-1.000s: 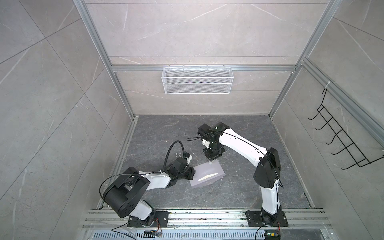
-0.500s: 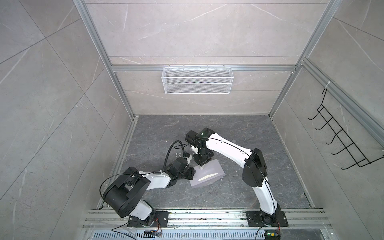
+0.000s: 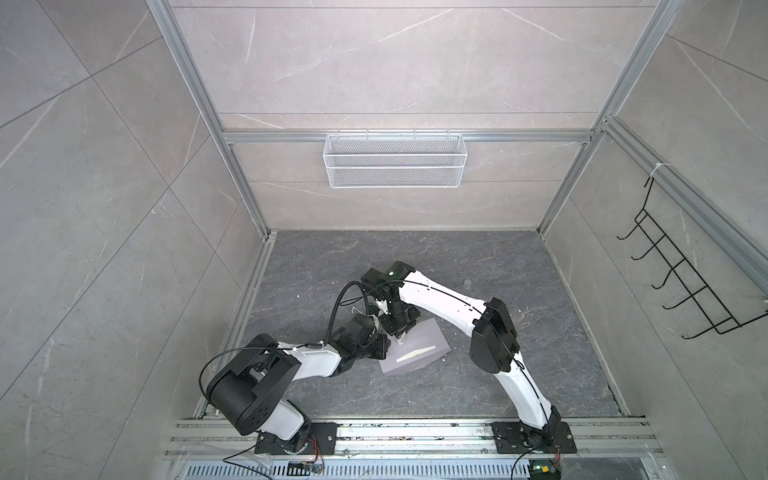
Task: Place the letter into the envelope and seal it
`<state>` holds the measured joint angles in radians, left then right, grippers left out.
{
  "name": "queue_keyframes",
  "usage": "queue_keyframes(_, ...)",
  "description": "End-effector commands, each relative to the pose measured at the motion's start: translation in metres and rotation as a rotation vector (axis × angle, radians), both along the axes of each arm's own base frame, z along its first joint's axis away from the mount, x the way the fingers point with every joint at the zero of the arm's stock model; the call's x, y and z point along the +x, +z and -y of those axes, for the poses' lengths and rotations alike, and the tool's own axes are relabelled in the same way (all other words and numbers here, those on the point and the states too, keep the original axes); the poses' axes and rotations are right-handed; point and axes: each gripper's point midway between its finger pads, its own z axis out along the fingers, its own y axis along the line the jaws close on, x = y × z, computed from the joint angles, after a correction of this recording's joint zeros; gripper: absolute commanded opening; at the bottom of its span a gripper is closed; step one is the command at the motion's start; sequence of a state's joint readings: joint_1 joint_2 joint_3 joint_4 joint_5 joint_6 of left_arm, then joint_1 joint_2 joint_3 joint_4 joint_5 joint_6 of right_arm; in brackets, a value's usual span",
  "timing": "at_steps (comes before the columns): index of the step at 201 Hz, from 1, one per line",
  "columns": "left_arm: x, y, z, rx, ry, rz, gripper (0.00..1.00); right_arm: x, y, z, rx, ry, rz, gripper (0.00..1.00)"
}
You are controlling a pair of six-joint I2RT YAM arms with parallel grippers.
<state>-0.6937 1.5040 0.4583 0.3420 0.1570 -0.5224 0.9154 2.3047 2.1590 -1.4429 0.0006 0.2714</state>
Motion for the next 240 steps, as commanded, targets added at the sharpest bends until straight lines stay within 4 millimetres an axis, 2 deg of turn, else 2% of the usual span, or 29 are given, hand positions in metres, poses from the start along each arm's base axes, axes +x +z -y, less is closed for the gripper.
queue_keyframes(1, -0.012, -0.020, -0.018, 0.085, 0.014, -0.049, 0.15, -0.008, -0.008, -0.002, -0.034, 0.012, -0.022, 0.00)
queue_keyframes(88, -0.013, -0.023, -0.020, 0.090, 0.019, -0.054, 0.14, -0.012, -0.029, 0.004, -0.084, 0.019, -0.037, 0.00)
queue_keyframes(143, -0.013, -0.024, -0.021, 0.095, 0.020, -0.055, 0.14, -0.010, -0.028, 0.012, -0.093, 0.002, -0.030, 0.00)
queue_keyframes(240, -0.014, -0.026, -0.021, 0.099, 0.020, -0.060, 0.14, 0.003, -0.027, 0.039, -0.075, -0.078, -0.035, 0.00)
